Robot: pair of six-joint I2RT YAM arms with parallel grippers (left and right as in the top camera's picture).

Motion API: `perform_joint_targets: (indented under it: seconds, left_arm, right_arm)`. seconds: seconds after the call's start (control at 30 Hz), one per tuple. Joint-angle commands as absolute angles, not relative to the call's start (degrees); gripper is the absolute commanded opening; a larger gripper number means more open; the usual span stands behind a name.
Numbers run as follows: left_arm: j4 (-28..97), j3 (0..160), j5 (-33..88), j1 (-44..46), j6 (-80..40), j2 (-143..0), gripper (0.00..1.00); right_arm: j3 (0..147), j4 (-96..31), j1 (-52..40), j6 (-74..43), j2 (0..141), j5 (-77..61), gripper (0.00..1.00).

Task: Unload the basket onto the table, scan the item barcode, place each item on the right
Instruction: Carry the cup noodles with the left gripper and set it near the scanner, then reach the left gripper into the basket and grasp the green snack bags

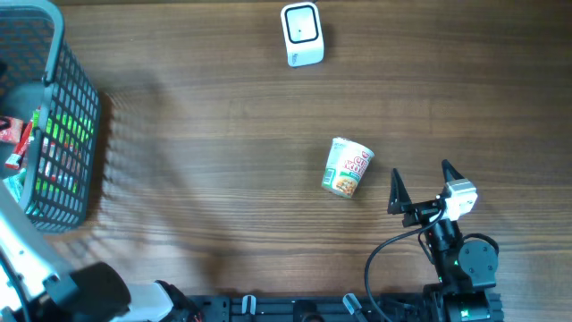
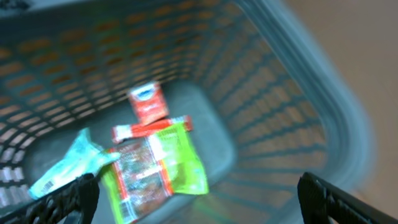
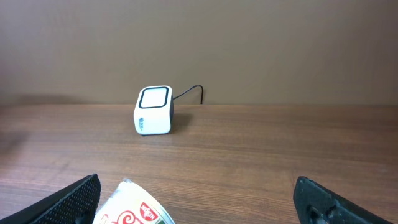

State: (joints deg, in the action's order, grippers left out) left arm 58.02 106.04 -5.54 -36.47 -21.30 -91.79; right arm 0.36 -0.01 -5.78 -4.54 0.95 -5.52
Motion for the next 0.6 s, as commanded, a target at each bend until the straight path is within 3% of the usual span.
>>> perform_joint_targets:
  seconds: [0.0, 0.33, 0.57]
  left_arm:
    - [61.3, 106.0, -5.5, -39.2, -21.5, -98.5, 1.0]
    - [67.1, 106.0, 0.2, -39.5, -21.5, -117.7, 1.0]
    - [65.1, 100.1, 0.2, -39.5, -23.2, -120.8, 1.0]
  right_arm:
    - [0.3, 0.2, -5.5, -4.9, 0.8, -5.0, 1.0]
    - [0.3, 0.2, -5.5, -4.9, 0.8, -5.0, 1.0]
    - [0.3, 0.2, -5.5, -4.9, 0.8, -5.0, 1.0]
